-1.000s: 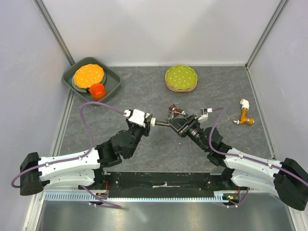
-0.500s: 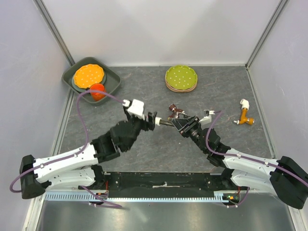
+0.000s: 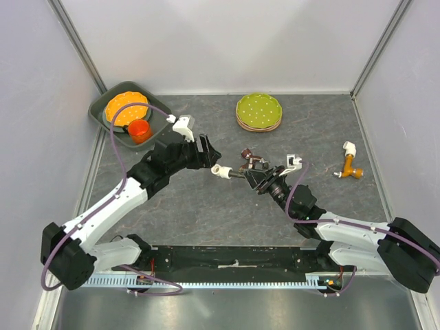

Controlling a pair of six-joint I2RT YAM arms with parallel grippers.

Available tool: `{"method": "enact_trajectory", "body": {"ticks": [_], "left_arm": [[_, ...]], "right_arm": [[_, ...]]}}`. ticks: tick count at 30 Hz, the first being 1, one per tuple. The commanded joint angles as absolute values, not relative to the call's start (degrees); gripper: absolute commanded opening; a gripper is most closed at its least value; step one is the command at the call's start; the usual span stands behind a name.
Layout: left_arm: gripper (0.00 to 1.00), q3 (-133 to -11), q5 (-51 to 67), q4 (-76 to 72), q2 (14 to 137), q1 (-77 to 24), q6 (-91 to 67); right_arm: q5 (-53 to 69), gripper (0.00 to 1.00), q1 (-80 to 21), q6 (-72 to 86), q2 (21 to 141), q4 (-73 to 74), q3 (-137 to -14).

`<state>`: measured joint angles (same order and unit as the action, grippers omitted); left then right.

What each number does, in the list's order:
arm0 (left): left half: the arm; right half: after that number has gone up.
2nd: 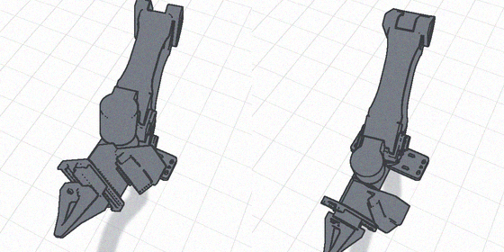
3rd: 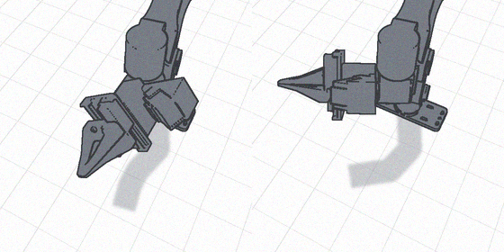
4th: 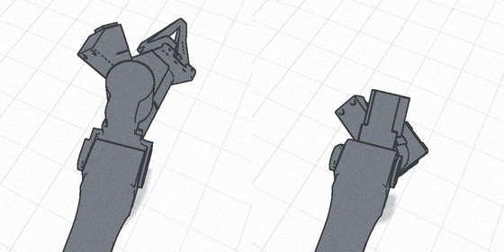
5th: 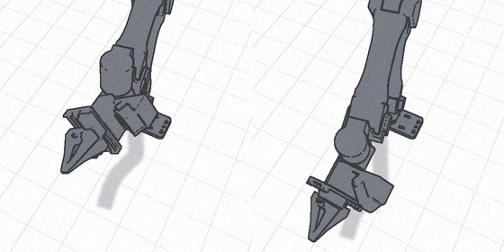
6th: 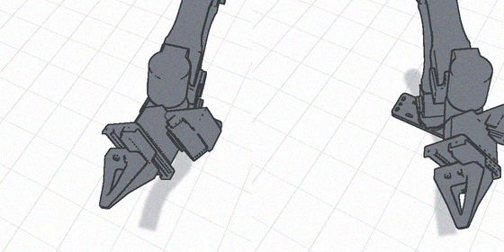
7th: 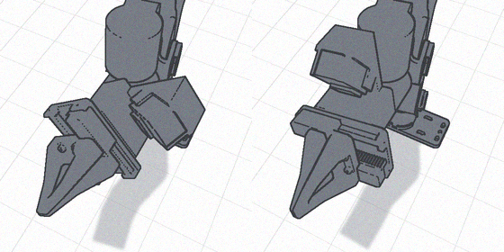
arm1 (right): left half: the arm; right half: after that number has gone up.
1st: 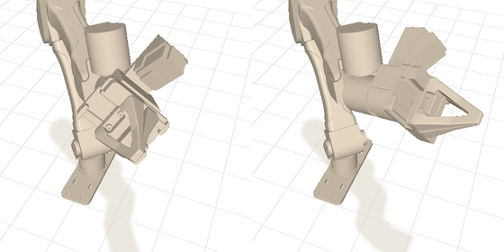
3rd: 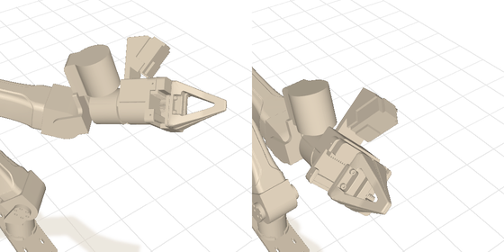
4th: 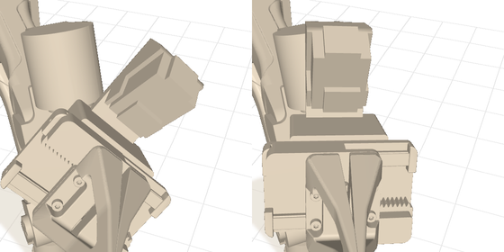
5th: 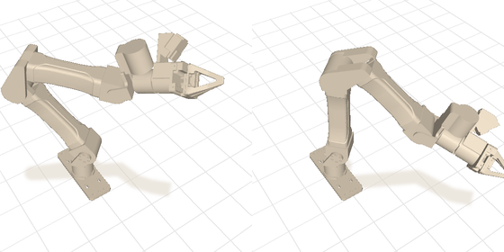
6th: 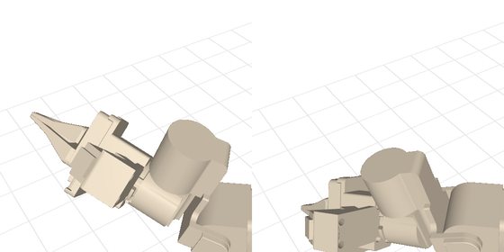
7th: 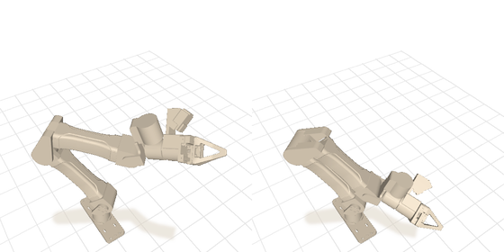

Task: Install the water faucets

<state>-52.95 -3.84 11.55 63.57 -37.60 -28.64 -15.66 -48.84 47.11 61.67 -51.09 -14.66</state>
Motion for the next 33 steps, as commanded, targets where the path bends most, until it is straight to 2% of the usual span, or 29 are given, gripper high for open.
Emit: {"method": "enact_trajectory", "body": {"ticks": [1, 6, 11, 18, 29, 33], "left_arm": [[0.84, -55.9, 16.0, 13.4, 67.3, -32.3, -38.1], [0.85, -57.5, 24.2, 14.6, 72.6, -30.1, -38.8], [0.81, -58.4, 30.1, 14.8, 75.0, -29.3, -38.9], [0.79, -60.0, 40.9, 14.7, 77.9, -27.6, -37.9], [0.82, -61.7, 41.2, 17.8, 78.8, -27.5, -33.8], [0.81, -62.1, 41.9, 18.5, 78.9, -27.5, -32.7]], "right_arm": [[-9.1, 0.00, -48.6, 36.1, 61.5, -61.7, -16.7], [-6.2, 0.00, -48.4, 32.3, 62.0, -61.6, -18.3], [-3.2, 0.00, -46.9, 31.0, 62.7, -61.5, -18.9], [2.1, 0.00, -43.6, 29.7, 61.4, -60.2, -19.0], [8.1, 0.00, -39.1, 30.3, 58.4, -59.9, -19.5], [8.2, 0.00, -38.2, 30.4, 57.6, -59.8, -19.2]]}}
